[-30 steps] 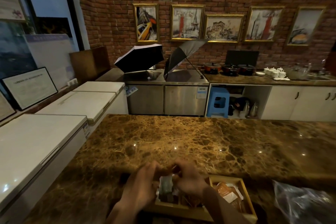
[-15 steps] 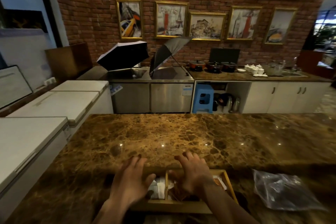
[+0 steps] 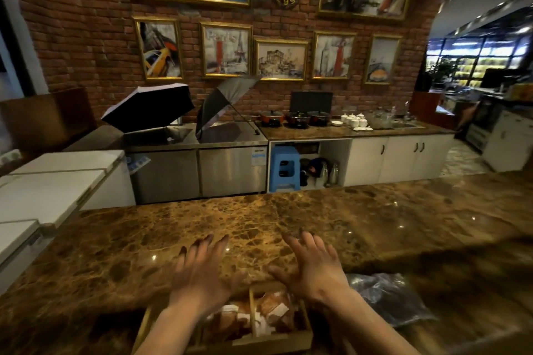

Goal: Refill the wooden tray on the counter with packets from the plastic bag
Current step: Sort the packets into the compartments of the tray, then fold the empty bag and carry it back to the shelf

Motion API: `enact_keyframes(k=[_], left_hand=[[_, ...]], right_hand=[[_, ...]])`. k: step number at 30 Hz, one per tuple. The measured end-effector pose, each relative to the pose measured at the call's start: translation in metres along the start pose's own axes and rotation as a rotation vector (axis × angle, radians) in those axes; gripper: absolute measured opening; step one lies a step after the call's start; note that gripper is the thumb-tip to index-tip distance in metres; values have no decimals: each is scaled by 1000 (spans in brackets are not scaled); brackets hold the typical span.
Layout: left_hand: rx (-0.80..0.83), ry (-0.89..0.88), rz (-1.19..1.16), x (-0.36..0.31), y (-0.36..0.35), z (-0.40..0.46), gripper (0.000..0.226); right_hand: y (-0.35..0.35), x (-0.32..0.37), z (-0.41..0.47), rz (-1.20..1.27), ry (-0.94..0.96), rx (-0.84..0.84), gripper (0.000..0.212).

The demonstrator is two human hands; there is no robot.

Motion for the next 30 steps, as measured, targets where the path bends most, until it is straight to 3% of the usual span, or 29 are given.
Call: enact_keyframes(k=[5, 11, 17, 30], left_hand=[[-87, -65, 21, -76, 8, 10, 90], [-43, -181, 27, -159, -12, 14, 90], [56, -214, 25, -220, -47, 20, 93], [313, -315, 105, -282, -131, 7, 99]], right_hand=[[32, -66, -14, 96, 6, -3, 105], [60, -147, -36, 45, -27, -79, 91], [57, -226, -53, 55, -145, 15, 96], [-13, -294, -65, 81, -85, 227, 87]])
Point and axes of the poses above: each hand's wrist, its own z-axis towards the middle knuckle, its own y-axis out of the back of the hand, x = y × z, the point moved 8 cm from there along z, towards the middle knuckle, and after that the axes turned 8 degrees about x, right-handed, at the moved point
